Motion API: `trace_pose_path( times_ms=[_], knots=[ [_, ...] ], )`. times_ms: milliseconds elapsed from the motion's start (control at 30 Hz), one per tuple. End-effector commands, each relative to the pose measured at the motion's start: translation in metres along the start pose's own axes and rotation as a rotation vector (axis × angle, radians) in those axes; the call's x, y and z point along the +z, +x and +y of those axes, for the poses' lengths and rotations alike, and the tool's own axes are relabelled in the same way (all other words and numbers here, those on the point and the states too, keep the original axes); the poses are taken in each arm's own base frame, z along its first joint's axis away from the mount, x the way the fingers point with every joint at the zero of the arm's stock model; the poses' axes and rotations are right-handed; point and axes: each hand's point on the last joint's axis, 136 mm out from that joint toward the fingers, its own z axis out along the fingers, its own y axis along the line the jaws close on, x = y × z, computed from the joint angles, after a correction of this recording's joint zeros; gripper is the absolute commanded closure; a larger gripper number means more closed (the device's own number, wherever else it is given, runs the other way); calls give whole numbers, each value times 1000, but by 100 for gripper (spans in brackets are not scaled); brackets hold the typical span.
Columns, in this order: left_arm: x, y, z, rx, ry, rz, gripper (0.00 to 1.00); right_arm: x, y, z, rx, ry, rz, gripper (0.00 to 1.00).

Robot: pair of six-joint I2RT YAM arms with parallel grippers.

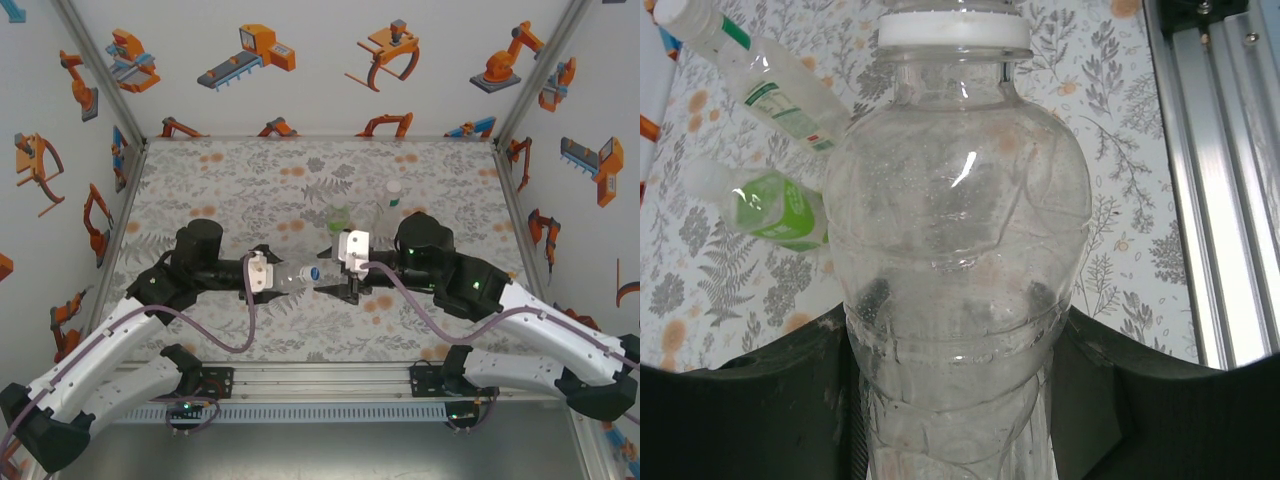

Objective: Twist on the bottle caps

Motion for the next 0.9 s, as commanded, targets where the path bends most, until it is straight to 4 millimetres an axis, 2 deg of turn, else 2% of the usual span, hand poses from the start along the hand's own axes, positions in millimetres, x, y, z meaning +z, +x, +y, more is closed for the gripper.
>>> trace_pose_path(
  times_ms=[0,867],
  knots=[
    [-6,-19,-8,40,51,-61,100,-1,-10,11,-90,-69,-29,47],
    [-5,-20,-10,32,71,-66,100,10,5,15,-84,-93,-19,56]
  ],
)
